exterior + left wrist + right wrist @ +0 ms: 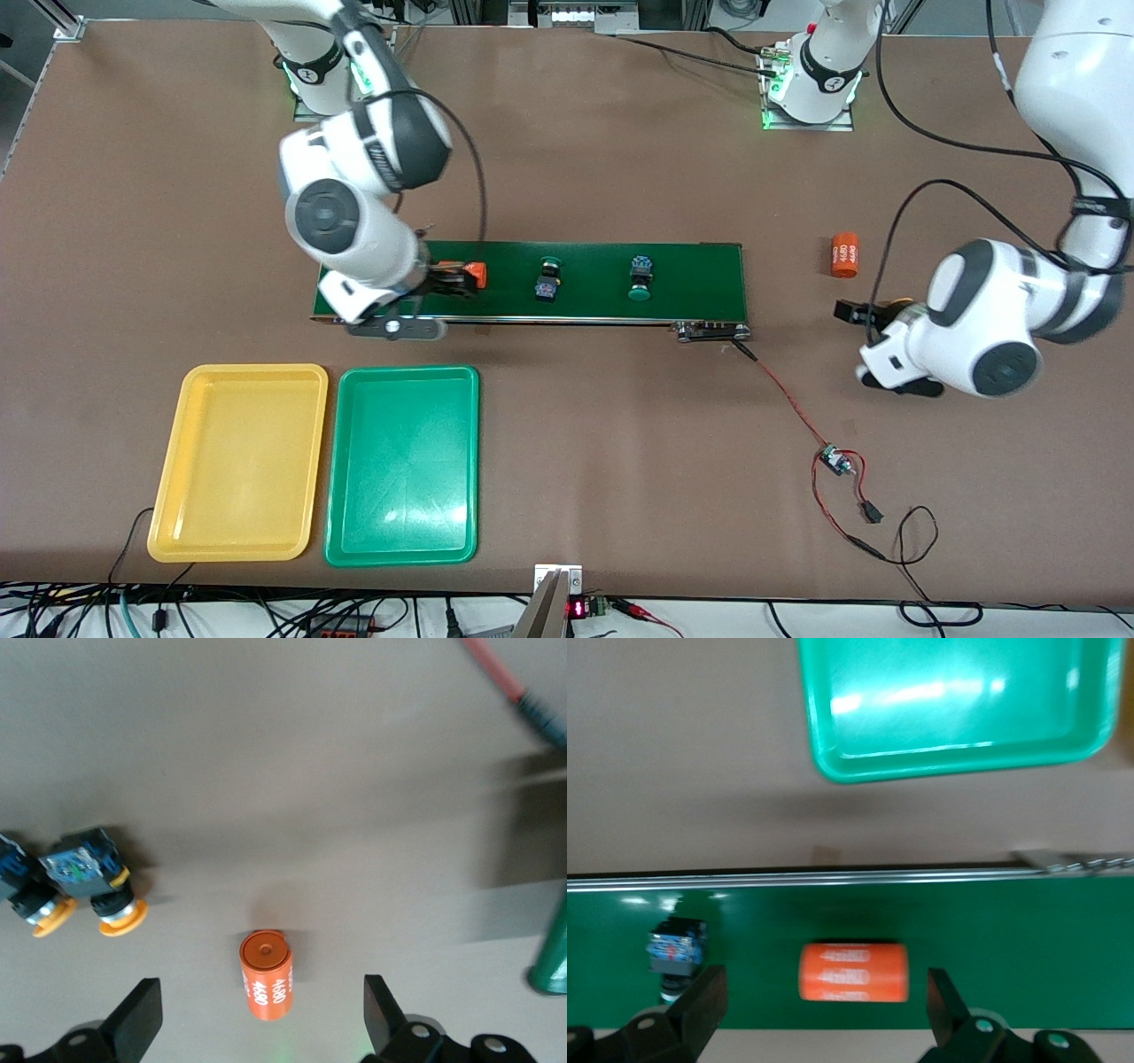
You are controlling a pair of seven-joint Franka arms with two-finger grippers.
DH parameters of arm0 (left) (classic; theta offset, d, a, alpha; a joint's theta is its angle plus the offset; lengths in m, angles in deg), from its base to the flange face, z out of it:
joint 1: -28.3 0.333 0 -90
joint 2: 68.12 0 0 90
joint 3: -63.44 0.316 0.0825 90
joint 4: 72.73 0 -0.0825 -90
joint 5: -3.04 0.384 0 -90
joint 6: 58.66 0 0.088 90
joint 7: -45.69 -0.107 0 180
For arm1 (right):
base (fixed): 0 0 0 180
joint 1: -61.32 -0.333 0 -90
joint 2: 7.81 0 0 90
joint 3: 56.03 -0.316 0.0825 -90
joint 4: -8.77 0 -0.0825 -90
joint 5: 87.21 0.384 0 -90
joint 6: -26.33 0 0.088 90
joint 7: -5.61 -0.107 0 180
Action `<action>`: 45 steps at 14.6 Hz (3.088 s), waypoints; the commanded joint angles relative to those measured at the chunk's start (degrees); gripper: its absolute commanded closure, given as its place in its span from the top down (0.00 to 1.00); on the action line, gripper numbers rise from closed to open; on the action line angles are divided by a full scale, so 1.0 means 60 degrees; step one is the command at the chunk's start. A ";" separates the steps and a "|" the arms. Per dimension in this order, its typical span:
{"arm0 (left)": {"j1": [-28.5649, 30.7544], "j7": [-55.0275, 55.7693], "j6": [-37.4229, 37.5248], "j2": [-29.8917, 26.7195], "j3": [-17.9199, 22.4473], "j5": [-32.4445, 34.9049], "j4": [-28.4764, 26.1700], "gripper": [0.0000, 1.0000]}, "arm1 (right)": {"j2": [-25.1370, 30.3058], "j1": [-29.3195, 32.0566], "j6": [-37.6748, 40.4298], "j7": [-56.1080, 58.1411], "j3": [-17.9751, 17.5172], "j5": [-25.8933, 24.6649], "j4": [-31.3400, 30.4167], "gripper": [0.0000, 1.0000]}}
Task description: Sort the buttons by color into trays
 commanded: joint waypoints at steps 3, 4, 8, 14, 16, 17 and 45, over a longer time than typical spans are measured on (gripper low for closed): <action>-0.0679 -0.0775 -0.2318 -0.2086 0.1525 -0.0309 -0.3814 1.00 | -0.0577 -0.1062 -0.0198 -0.0653 0.0115 0.0476 0.0142 1.00; -0.0679 -0.0775 -0.2889 -0.2086 0.1642 -0.0309 -0.4268 1.00 | -0.0694 -0.1180 -0.0257 -0.0638 0.0115 0.0696 0.0142 1.00; -0.0635 -0.0775 -0.3583 -0.2086 0.1746 -0.0309 -0.5443 1.00 | -0.1250 -0.1488 -0.0987 -0.0638 0.0115 0.0742 0.0142 1.00; -0.0606 -0.0790 -0.4562 -0.2042 0.1746 -0.0382 -0.5695 0.41 | -0.1807 -0.1649 -0.1268 -0.0637 0.0115 0.0742 0.0098 0.46; -0.0577 -0.0790 -0.5250 -0.2144 0.1746 -0.0382 -0.5621 0.33 | -0.1793 -0.1635 -0.1224 -0.0653 0.0129 0.0757 0.0098 0.24; -0.0576 -0.0775 -0.5282 -0.2145 0.1731 -0.0411 -0.5563 0.23 | -0.1793 -0.1650 -0.1195 -0.0726 0.0129 0.0757 0.0098 0.16; -0.4268 1.3434 -0.4287 -0.0431 0.1599 -0.6520 -0.1563 0.48 | -0.5295 0.2759 -0.1723 0.3683 0.0378 0.0625 0.4507 1.00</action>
